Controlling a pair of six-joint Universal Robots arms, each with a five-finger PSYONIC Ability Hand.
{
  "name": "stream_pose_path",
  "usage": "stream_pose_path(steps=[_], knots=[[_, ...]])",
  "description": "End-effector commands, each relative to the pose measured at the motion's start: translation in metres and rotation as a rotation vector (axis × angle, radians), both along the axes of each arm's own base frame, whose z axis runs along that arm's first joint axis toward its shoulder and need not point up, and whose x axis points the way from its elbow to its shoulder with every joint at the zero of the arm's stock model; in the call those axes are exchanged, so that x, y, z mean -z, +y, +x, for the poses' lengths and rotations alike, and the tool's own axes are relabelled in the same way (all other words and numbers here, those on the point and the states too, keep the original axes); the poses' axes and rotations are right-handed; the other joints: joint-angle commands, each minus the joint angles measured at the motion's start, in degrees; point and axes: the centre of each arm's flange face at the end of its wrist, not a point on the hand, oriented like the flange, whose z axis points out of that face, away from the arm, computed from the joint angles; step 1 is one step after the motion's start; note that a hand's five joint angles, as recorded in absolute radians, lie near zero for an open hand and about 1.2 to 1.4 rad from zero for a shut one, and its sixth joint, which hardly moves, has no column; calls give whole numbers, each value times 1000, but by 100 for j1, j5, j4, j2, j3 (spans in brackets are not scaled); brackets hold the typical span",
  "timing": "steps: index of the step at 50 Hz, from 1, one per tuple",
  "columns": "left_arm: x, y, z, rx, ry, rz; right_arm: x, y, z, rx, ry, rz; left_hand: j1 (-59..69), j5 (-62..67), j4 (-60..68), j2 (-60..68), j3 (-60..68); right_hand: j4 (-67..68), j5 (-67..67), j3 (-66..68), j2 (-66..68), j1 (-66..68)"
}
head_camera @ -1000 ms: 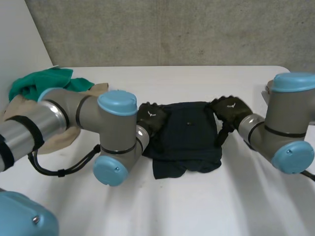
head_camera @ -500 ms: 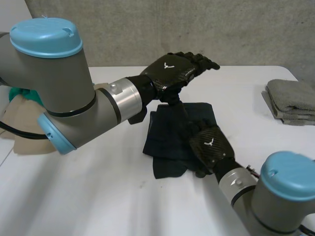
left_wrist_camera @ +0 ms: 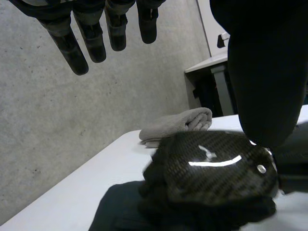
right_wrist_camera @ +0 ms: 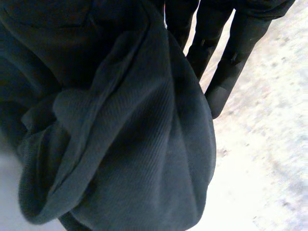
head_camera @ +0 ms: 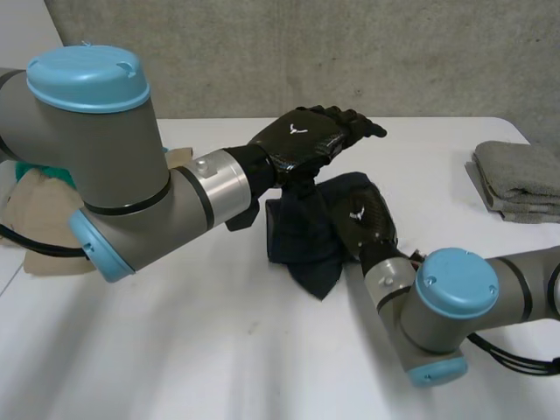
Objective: Fold the laundry.
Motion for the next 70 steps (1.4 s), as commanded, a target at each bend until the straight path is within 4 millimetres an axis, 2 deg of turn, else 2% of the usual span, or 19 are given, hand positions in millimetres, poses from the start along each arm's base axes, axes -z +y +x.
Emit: stream_pose_path(steps=[1, 8, 9, 13, 16, 23, 24, 27, 30, 32, 36, 41, 45, 46, 47, 48, 57, 63, 70], knots=[[-10, 0, 2, -3, 16, -23, -45, -35, -7, 49, -124, -81, 138, -159, -54, -56, -117, 1188, 1926, 1467, 1446, 2295], [-33, -1, 6, -15, 68, -95, -92, -89, -43, 112, -249, -172, 138, -159, -54, -56, -117, 1188, 1926, 1467, 1446, 2295], [-36, -2, 7, -17, 76, -104, -109, -108, -62, 145, -274, -216, 138, -159, -54, -56, -117, 1188, 1926, 1467, 1446, 2295], [-49, 0, 9, -20, 108, -135, -143, -145, -102, 197, -318, -312, 138, -159, -54, -56, -117, 1188, 1926, 1467, 1446, 2295], [-55, 2, 9, -18, 123, -147, -158, -170, -130, 210, -345, -362, 138, -159, -54, -56, -117, 1188, 1926, 1467, 1446, 2295], [-55, 5, 9, -13, 126, -139, -138, -231, -214, 286, -389, -356, 138, -159, -54, -56, -117, 1188, 1926, 1467, 1446, 2295], [-54, 5, 9, -15, 124, -136, -123, -243, -234, 305, -394, -337, 138, -159, -54, -56, -117, 1188, 1926, 1467, 1446, 2295], [-49, 6, 9, -18, 114, -123, -97, -259, -259, 320, -389, -304, 138, -159, -54, -56, -117, 1188, 1926, 1467, 1446, 2295], [-44, 6, 9, -18, 106, -112, -54, -273, -283, 305, -364, -241, 138, -159, -54, -56, -117, 1188, 1926, 1467, 1446, 2295], [-42, 6, 9, -17, 102, -108, -17, -276, -292, 266, -345, -169, 138, -159, -54, -56, -117, 1188, 1926, 1467, 1446, 2295], [-36, 6, 8, -19, 93, -93, 25, -271, -305, 228, -327, -72, 155, -142, -37, -39, -100, 1188, 1926, 1467, 1446, 2295], [-35, 7, 8, -22, 90, -91, 32, -262, -325, 222, -309, -42, 155, -142, -37, -39, -100, 1188, 1926, 1467, 1446, 2295], [-37, 8, 8, -31, 92, -95, 8, -260, -335, 241, -304, -66, 155, -142, -37, -39, -100, 695, 1432, 973, 953, 1802], [-38, 8, 8, -29, 93, -96, 0, -258, -335, 245, -303, -71, 155, -142, -37, -39, -100, -3524, -2786, -3245, -3265, -2417], [-38, 10, 7, -26, 94, -96, -3, -257, -336, 248, -303, -73, 155, -142, -37, -39, -100, -5231, -4494, -4953, -4973, -4124], [-39, 13, 6, -17, 95, -96, -5, -255, -336, 251, -305, -70, 155, -142, -37, -39, -100, -5812, -5074, -5533, -5554, -4705], [-41, 27, -1, 16, 100, -97, -50, -233, -362, 346, -315, -2, 155, -142, -37, -39, -100, -5812, -5074, -5533, -5554, -4705], [-53, 37, -1, 31, 121, -116, -84, -215, -390, 521, -182, -5, 138, -159, -53, -56, -117, -5812, -5074, -5533, -5554, -4705], [-67, 44, 1, 40, 148, -143, -154, -202, -405, 833, 110, -224, 138, -159, -54, -56, -117, -5812, -5074, -5533, -5554, -4705]])
